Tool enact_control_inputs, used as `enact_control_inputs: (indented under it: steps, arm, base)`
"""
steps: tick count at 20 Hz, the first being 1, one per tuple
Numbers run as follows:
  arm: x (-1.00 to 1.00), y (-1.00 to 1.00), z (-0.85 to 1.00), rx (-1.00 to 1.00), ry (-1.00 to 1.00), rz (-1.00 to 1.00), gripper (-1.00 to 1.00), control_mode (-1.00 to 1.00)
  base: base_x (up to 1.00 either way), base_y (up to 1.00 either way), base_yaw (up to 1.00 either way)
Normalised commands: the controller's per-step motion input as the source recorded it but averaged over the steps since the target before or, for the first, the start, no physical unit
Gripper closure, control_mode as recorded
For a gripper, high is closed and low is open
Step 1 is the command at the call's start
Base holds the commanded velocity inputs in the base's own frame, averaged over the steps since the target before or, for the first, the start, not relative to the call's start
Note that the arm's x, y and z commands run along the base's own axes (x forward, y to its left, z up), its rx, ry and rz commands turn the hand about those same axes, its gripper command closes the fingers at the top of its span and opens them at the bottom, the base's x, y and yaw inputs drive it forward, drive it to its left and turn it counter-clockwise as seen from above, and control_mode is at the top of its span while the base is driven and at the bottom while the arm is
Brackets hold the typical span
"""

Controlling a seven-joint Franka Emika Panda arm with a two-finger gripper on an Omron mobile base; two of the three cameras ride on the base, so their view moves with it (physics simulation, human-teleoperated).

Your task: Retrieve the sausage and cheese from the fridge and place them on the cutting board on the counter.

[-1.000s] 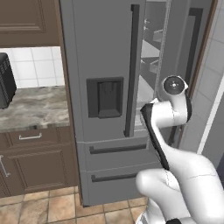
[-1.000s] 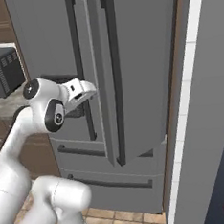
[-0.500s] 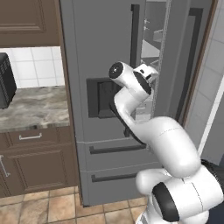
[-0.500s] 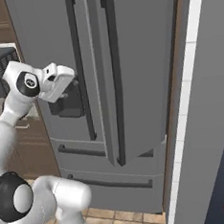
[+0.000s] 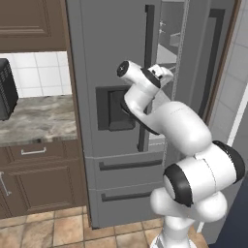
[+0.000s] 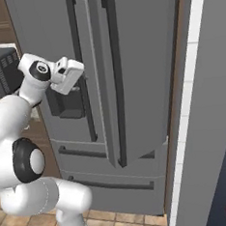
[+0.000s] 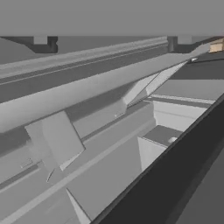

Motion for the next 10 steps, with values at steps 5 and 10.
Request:
enact_control_inputs:
  steps: [5, 10]
  arm:
    - [0.11, -0.37, -0.03, 0.0, -0.09, 0.0, -1.0, -1.0]
    - [0.06, -0.45, -0.14, 0.0, -0.11, 0.0, -1.0, -1.0]
  base:
    - [0.0, 0.0, 0.0]
    - [0.0, 0.0, 0.0]
